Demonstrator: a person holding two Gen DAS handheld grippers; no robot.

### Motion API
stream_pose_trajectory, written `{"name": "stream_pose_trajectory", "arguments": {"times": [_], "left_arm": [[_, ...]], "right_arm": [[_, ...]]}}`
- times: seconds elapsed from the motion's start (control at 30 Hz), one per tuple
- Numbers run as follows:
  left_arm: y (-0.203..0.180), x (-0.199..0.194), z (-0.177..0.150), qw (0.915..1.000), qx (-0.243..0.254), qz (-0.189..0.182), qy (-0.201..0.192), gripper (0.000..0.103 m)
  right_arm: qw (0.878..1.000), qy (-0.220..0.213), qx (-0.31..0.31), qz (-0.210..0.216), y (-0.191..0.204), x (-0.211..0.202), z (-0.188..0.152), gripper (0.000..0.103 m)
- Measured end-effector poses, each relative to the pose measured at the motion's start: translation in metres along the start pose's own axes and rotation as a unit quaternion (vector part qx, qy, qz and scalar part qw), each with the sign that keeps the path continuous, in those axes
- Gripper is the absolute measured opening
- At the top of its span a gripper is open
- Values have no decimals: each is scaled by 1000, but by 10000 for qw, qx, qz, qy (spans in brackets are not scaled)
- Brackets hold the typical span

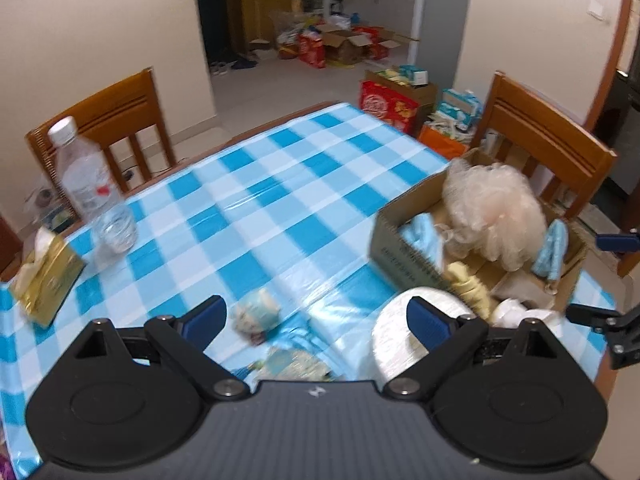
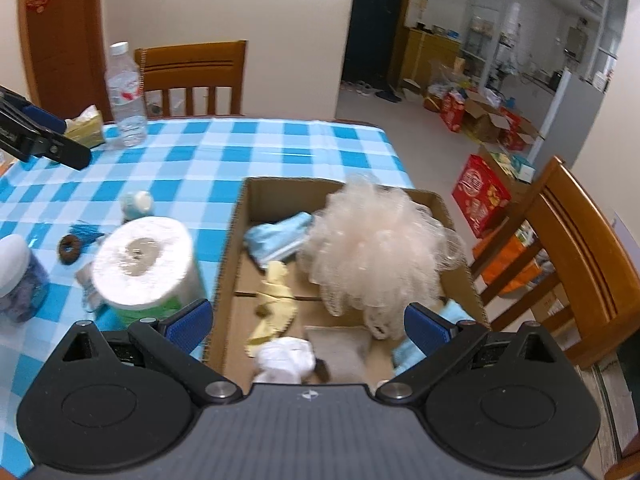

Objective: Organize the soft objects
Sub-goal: 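Withdraw both tools from the box toward the remaining items, then lower the left tool onto the brown hair tie and close it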

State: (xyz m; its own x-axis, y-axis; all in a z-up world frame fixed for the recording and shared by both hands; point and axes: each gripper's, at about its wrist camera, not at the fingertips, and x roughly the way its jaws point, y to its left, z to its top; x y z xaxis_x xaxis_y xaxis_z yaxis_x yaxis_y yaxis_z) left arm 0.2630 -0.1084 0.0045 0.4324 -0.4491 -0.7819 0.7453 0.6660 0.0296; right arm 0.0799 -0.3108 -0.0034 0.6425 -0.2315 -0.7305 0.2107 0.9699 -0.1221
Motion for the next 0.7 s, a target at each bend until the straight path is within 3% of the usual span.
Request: {"name": "stream_pose_trajectory", "arguments": {"times": [0.43, 0.7], "left_arm": [[56, 6, -40, 9975, -362, 426, 435, 96], [59, 28, -59, 9955, 53, 498, 806, 96]], "right_arm": [[9976, -126, -466, 506, 52, -8, 17, 103], [9949, -232, -696, 686, 74, -3, 34, 103]]}}
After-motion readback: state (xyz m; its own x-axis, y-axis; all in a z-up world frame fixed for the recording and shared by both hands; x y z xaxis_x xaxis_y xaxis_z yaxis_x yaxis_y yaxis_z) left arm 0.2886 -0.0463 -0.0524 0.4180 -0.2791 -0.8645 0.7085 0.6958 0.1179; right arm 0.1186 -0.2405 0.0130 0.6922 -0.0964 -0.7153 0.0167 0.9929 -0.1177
